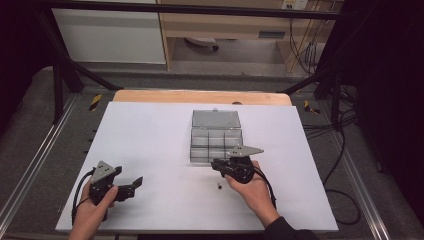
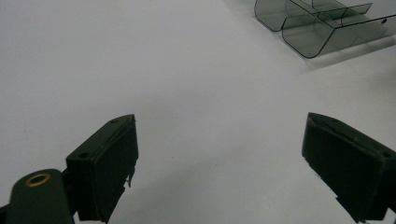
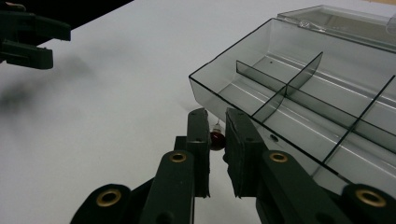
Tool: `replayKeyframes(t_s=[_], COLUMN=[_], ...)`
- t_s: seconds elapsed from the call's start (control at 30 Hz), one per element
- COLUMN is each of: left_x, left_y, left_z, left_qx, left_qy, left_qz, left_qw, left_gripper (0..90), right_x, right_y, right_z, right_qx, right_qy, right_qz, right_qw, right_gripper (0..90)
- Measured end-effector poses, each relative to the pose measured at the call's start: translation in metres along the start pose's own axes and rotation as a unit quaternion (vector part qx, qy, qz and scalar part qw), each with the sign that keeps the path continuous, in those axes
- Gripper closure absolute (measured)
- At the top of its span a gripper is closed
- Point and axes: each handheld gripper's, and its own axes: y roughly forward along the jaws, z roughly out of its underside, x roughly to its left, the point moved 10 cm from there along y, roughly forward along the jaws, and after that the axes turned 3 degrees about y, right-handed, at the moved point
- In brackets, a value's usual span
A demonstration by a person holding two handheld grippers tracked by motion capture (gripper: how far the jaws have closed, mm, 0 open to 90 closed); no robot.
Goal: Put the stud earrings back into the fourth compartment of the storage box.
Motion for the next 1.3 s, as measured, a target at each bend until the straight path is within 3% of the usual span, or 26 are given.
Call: replayKeyframes(t_s=[0.67, 1.3], left_x=[-0.002, -0.004], left_y=[0.001, 0.003], left_z=[0.002, 0.004], left_qx=[0.007, 0.013], left_qy=[0.005, 0.011], left_qz=[0.004, 0.007], left_qw=[1.0, 0.9998], left_gripper=[11.1, 11.1], right_x=[-0.012, -0.025], right_y=[0.002, 0.015], right_z=[-0.032, -0.055], right_qx=[-0.003, -0.001], right_qy=[-0.007, 0.006], right_qz=[0.01, 0.016], right_qw=[0.9999, 0.9999], right_gripper=[79.9, 79.9])
